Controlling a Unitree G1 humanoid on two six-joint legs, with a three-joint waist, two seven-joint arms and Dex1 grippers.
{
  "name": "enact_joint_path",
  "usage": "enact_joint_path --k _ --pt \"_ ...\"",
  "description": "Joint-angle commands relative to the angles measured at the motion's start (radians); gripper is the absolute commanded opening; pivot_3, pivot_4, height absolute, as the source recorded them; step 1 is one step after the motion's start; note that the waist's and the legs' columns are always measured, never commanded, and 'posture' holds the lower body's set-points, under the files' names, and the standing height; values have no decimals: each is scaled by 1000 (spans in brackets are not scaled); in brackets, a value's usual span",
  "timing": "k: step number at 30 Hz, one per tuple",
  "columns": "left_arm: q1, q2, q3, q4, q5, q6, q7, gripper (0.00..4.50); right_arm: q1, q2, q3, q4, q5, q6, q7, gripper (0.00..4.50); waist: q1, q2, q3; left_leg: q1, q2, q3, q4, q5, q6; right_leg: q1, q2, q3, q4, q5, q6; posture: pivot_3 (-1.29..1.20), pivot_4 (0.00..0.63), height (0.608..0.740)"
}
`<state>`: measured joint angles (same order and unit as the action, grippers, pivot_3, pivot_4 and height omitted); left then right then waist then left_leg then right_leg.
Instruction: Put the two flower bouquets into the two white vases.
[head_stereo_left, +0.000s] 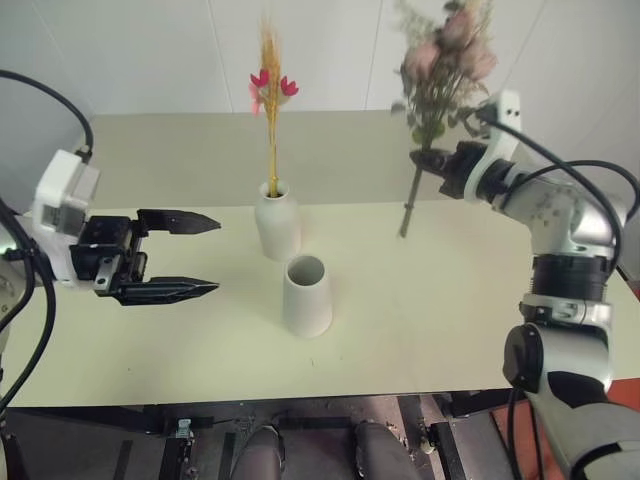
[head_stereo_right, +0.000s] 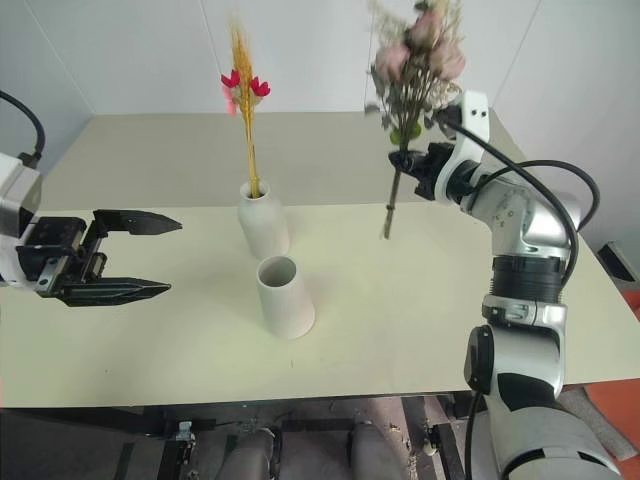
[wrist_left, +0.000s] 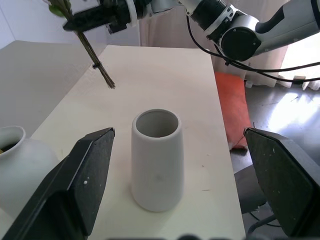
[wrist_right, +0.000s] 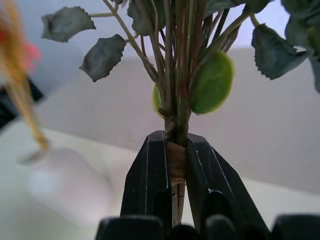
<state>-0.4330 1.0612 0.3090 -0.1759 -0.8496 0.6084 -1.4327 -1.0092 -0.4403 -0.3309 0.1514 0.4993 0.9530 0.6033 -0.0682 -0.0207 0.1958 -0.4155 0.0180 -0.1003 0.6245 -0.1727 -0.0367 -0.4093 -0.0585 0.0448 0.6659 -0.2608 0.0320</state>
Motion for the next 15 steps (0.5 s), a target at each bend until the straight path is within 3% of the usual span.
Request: enact_joint_path --k 1,6,15 --pt "-44 6 -16 23 19 -26 -23 4500 11 23 -39 -173 134 -74 71 220 -1 0 0 0 0 0 0 0 0 0 0 0 0 0 0 0 150 740" --pt "-71 7 -31 40 28 -21 -41 4500 41 46 -21 -288 262 -89 143 220 0 0 0 0 0 0 0 0 0 0 0 0 0 0 0 0 150 740" --pt "-92 3 -39 47 23 -5 -47 4500 76 86 121 -358 326 -138 237 220 -1 0 0 1 0 0 0 0 0 0 0 0 0 0 0 0 150 740"
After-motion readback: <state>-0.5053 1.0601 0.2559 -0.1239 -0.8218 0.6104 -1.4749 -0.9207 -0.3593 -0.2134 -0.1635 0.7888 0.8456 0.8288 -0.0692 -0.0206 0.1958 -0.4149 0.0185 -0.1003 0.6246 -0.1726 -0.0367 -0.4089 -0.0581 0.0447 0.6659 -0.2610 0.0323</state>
